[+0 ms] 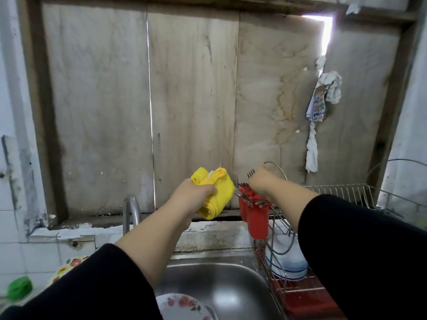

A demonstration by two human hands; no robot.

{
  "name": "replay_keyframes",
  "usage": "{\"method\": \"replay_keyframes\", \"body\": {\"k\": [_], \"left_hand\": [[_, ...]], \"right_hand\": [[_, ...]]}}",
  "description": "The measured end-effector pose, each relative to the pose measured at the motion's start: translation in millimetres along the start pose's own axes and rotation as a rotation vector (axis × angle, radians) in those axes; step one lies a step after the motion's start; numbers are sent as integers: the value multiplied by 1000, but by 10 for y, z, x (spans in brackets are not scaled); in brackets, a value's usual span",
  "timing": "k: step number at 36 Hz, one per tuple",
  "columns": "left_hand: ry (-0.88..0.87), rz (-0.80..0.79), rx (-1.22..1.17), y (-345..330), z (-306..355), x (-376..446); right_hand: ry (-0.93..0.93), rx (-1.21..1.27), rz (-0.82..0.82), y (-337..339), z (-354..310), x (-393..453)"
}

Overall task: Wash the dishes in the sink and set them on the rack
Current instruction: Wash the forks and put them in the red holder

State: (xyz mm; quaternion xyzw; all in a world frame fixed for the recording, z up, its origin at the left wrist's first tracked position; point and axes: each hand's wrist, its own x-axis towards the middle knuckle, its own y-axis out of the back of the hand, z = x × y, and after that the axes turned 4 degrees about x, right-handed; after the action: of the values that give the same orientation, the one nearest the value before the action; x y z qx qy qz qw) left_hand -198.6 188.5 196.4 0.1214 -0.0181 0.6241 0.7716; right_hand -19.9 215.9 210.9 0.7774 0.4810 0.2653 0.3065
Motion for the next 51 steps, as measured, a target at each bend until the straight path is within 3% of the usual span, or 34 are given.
{"method": "replay_keyframes", "body": {"k": [1, 4, 6, 7, 10, 13, 18, 22, 26, 30, 36, 39, 45, 49, 51], "left_hand": [[-1, -1, -1, 1, -5, 4], [-5, -4, -8, 5, -5, 7], [-5, -1, -25, 7, -4, 4], [-4, -2, -30, 8, -10, 6], [-3, -10, -51, 15, -22, -20], [11, -17, -95, 29, -63, -52], [15, -16, -181, 9, -176, -164], [-4, -29, -214, 1, -297, -296], [-36, 17, -195, 7, -454, -433], [19, 106, -151, 39, -699, -563], [101, 104, -41, 94, -1089, -806], [163, 91, -4, 115, -1246, -916], [361, 116, -17, 138, -1510, -1046], [497, 199, -99, 177, -1842, -1061], [531, 257, 32, 201, -2030, -1054]], "right_hand": [[-31, 42, 34, 26, -50, -147], [109, -566, -22, 102, -129, -279], [188, -626, -47, 134, -114, -286], [182, -559, -10, 141, -98, -277], [121, 23, 82, 91, -36, -197], [213, 54, 171, 60, -1, -256], [565, 124, 170, -187, -6, -530], [633, 207, 133, -412, 8, -758], [555, 310, 122, -636, 42, -954], [298, 566, 82, -877, 119, -1101], [-203, 1302, -313, -1264, 317, -1323], [-351, 1429, -445, -1436, 455, -1418], [-463, 1691, -701, -1712, 784, -1500], [-497, 1847, -740, -1970, 1019, -1536], [-510, 1910, -760, -2058, 1111, -1557]]}}
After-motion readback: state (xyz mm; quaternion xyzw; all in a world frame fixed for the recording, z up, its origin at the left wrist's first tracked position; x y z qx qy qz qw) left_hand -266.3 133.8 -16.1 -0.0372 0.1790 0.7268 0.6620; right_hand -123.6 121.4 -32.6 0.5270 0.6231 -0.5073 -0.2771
